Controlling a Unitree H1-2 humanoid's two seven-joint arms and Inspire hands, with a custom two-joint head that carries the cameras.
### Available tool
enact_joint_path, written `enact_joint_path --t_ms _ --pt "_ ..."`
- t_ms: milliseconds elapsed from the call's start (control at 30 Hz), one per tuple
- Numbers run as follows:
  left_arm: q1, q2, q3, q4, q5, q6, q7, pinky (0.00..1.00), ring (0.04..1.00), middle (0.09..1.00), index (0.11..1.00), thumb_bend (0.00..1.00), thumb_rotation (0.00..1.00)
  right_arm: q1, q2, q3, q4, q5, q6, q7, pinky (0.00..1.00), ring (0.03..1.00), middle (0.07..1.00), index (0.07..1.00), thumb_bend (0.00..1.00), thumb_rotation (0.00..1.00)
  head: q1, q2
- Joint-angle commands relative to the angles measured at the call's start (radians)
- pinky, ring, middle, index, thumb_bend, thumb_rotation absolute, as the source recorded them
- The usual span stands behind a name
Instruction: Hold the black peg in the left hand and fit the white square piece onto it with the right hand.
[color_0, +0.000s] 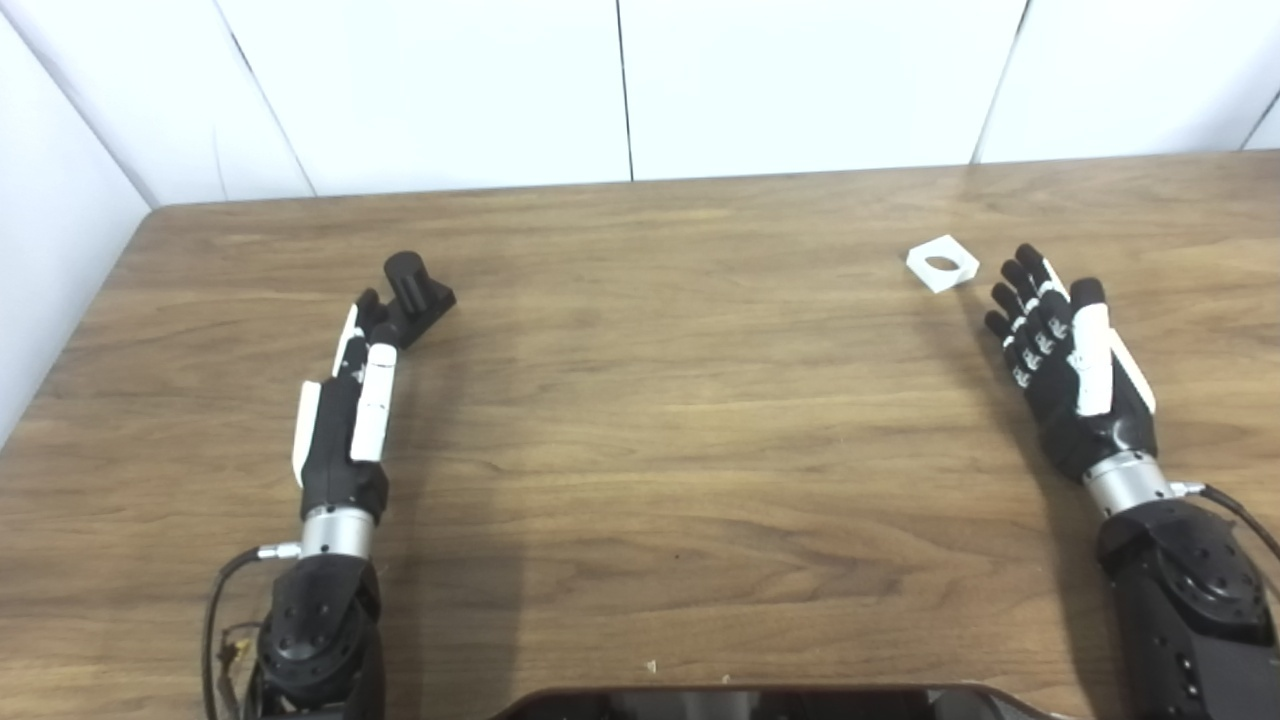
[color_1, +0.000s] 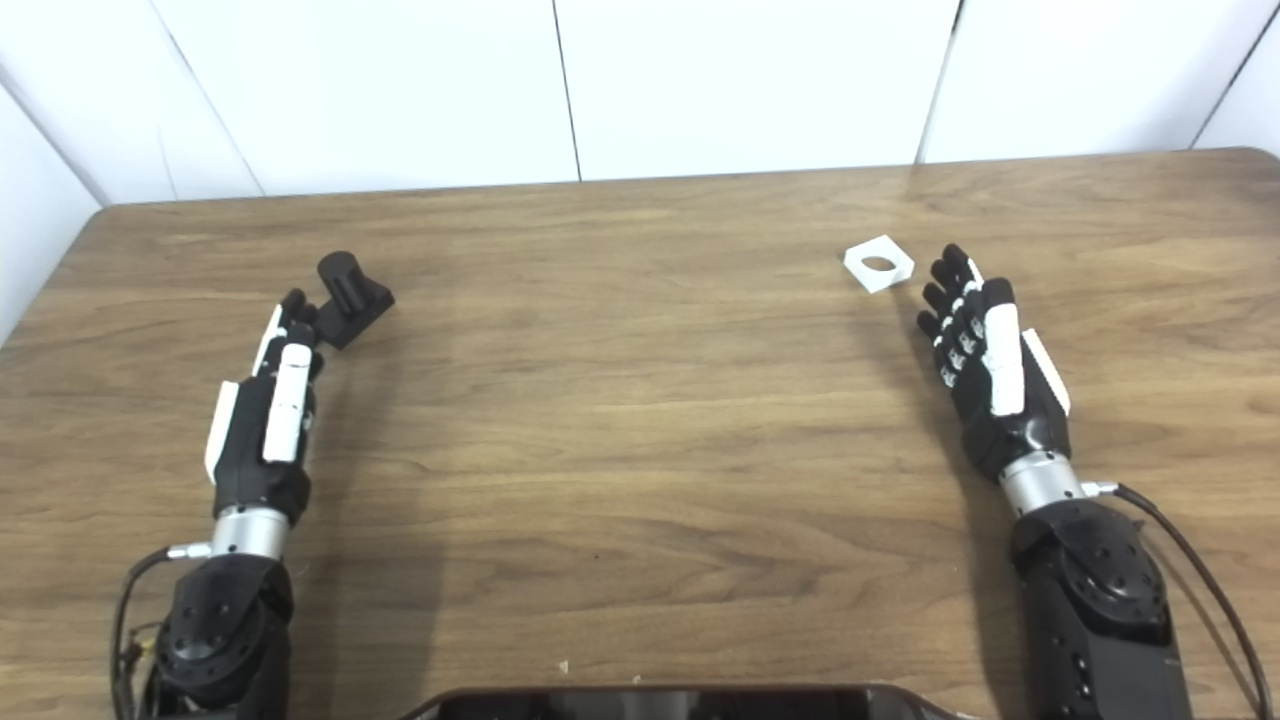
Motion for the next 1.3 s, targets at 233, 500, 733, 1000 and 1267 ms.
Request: enact_joint_path --t_ms 233,500,733,1000,1267 --pt "-0.049 0.069 -0.046 -0.049 0.346 0.030 0.098 1.00 1.000 1.000 0.998 0.55 0.58 -0.023 -0.012 -0.001 0.024 0.020 -0.037 0.036 1.00 1.000 1.000 1.000 0.59 1.00 0.002 -0.005" --pt "-0.098 0.082 -0.067 0.002 0.532 0.044 0.171 1.00 1.000 1.000 0.930 0.64 0.34 -0.024 -0.007 -0.005 0.022 0.025 -0.032 0.031 1.00 1.000 1.000 1.000 0.60 0.99 0.001 -0.010" --pt "-0.128 0.126 -0.102 0.060 0.697 0.068 0.203 1.00 1.000 1.000 0.854 0.74 0.32 -0.022 -0.011 -0.003 0.021 0.012 -0.035 0.025 1.00 1.000 1.000 1.000 0.64 0.99 0.002 -0.013" --pt "-0.164 0.159 -0.123 0.108 0.779 0.108 0.199 1.00 1.000 1.000 0.795 0.77 0.31 -0.020 -0.006 -0.002 0.018 0.031 -0.034 0.038 1.00 1.000 1.000 1.000 0.60 1.00 0.005 -0.016" --pt "-0.211 0.192 -0.145 0.173 0.836 0.165 0.191 1.00 1.000 1.000 0.780 0.78 0.31 -0.018 -0.008 -0.002 0.024 0.019 -0.045 0.031 1.00 1.000 1.000 1.000 0.63 1.00 0.010 -0.025"
